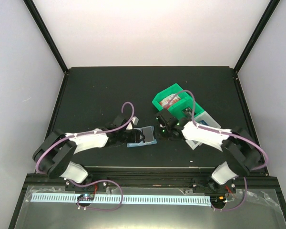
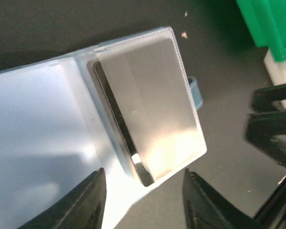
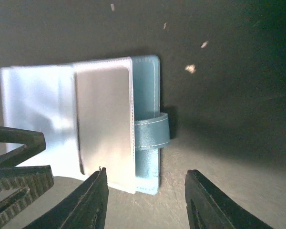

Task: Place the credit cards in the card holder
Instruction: Insert the credit card into the card holder, then move the storage box to the center of the board.

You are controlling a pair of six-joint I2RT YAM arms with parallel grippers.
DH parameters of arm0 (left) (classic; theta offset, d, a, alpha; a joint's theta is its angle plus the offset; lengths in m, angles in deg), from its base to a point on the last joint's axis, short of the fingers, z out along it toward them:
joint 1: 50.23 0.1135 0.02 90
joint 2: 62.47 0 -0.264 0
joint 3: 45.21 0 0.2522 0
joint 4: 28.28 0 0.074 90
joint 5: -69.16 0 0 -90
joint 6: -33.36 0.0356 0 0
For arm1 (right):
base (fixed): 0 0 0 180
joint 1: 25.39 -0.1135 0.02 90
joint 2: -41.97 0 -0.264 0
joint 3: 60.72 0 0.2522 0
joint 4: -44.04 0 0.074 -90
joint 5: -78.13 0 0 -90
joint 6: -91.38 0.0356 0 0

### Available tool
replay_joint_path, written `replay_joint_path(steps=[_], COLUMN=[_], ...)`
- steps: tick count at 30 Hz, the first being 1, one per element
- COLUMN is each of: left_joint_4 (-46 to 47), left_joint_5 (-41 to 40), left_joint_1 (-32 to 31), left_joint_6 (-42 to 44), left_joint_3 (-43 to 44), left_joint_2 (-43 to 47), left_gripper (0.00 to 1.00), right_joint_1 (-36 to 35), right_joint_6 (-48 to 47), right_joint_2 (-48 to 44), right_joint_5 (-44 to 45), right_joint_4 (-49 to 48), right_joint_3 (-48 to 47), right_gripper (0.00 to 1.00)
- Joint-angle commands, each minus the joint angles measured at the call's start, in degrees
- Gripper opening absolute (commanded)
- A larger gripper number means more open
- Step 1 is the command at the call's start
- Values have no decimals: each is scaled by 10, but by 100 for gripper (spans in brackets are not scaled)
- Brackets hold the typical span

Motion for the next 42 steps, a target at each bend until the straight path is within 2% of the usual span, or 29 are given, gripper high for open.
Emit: replay_joint_path(steps=[1,6,11,13,15,17,24,29,35,42], left_joint_4=[-110,-174,-197,-206,-216,-226,-236,-236,-252,-277], left_joint_5=[-57,-94,-121,-129,-131,-134,-132,-128,-118,-142], left_joint_1=[-3,-3,-3,-3,-2,-2,-1,-1,0,1], left_joint_6=[83,116,133,132,134,137,126,117,121,135], left_joint_3=[42,60,47,41,36,32,19,13,14,18], left_joint_2=[73,182,297,330,359,380,425,417,418,430], left_gripper=[56,78,89,98,99,99,99,99,99,99], right_joint_1=[6,8,13,18,33,60,144,223,280,286], right_joint_6=[-11,3,36,59,80,85,117,98,49,-45], right_joint_2=[-103,-214,-331,-377,-419,-451,-472,-466,-415,-330], right_joint_5=[90,194,315,362,388,378,354,268,190,106], right_joint_4=[77,163,249,280,299,304,335,278,188,127], right_joint_3=[-9,-10,17,29,49,65,99,163,183,147], right_gripper=[49,61,76,82,89,92,93,91,88,79])
